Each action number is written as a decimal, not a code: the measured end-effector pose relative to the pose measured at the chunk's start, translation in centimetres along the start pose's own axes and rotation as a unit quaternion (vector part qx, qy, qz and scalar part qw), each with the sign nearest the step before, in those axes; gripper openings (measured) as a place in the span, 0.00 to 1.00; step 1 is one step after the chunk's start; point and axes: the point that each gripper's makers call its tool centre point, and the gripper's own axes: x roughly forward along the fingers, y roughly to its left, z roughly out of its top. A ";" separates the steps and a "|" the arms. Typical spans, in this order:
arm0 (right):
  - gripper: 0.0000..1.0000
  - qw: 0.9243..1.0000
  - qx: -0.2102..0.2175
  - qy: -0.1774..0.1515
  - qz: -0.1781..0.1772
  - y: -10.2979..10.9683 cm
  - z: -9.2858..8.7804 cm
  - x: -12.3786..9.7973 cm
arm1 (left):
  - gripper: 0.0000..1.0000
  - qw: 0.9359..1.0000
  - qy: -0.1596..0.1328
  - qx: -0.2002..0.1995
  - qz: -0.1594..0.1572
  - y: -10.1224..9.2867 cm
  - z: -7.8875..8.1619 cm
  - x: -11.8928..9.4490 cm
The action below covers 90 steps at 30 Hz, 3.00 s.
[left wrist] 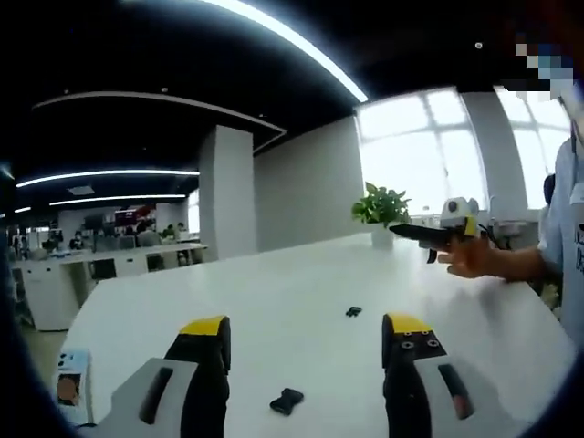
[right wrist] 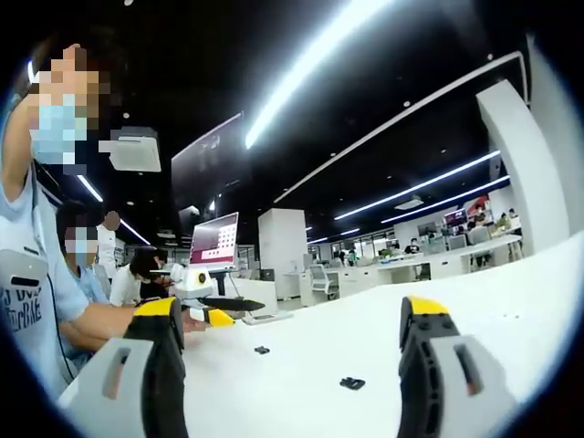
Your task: Snap the two parts of the plastic buckle together until the buckle closes and remains connected.
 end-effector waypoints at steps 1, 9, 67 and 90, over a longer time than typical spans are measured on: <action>0.99 1.000 0.002 -0.003 0.000 0.0 0.1 -0.1 | 0.63 1.000 0.001 0.002 -0.004 -0.1 -0.3 -0.1; 0.98 1.000 0.006 0.004 0.001 0.0 -0.4 0.1 | 0.56 0.998 0.053 0.046 0.008 -0.2 -2.7 -0.3; 0.90 0.999 0.014 0.029 0.015 0.8 -1.8 0.3 | 0.27 0.985 0.153 -0.057 0.061 2.1 -8.2 -0.2; 0.89 0.999 0.008 0.031 0.017 0.9 -1.5 0.2 | 0.19 0.985 0.156 -0.055 0.048 1.6 -8.2 -0.3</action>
